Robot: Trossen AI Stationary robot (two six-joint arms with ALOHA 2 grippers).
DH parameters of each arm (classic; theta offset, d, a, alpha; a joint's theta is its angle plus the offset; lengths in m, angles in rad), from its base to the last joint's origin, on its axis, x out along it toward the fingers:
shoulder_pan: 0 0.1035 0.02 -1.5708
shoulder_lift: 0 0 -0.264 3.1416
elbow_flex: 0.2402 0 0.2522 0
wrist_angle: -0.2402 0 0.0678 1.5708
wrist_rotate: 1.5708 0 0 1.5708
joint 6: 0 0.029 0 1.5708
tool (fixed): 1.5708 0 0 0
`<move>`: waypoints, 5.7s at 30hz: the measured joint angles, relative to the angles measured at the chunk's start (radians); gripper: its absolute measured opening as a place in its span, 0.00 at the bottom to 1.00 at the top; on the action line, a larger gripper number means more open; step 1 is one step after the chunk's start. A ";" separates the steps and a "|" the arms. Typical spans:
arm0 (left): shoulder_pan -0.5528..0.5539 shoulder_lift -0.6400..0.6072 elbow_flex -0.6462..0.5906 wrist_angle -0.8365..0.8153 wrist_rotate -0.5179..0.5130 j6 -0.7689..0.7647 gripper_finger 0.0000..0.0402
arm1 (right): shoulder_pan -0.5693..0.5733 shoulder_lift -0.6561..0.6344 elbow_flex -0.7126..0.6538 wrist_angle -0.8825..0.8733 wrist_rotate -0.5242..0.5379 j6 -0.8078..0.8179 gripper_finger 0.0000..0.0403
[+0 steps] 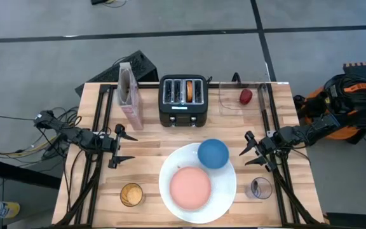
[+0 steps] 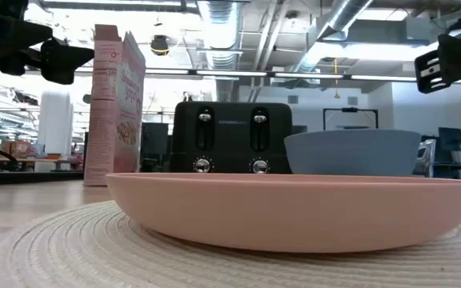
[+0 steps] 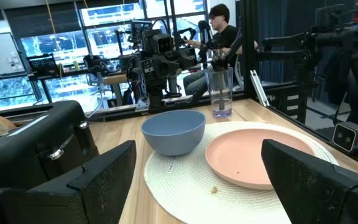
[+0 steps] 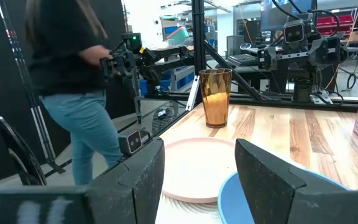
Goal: Arrange a breakfast setting
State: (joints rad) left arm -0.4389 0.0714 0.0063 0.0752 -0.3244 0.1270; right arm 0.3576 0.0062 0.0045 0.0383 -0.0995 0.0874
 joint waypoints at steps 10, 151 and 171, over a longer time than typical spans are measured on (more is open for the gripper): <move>0.000 0.000 0.000 0.000 0.000 0.000 0.83 | 0.000 0.000 0.000 0.000 0.000 0.000 0.54; 0.002 0.490 0.591 -0.892 -0.301 -1.528 0.99 | 0.000 0.000 0.000 0.000 0.000 0.000 0.54; 0.090 0.806 0.591 -0.936 -0.530 -1.683 0.99 | 0.000 0.000 0.000 0.000 0.000 0.000 0.54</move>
State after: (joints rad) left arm -0.3485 0.8777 0.5972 -0.8605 -0.8544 -1.5556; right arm 0.3579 0.0060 0.0045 0.0380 -0.0998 0.0873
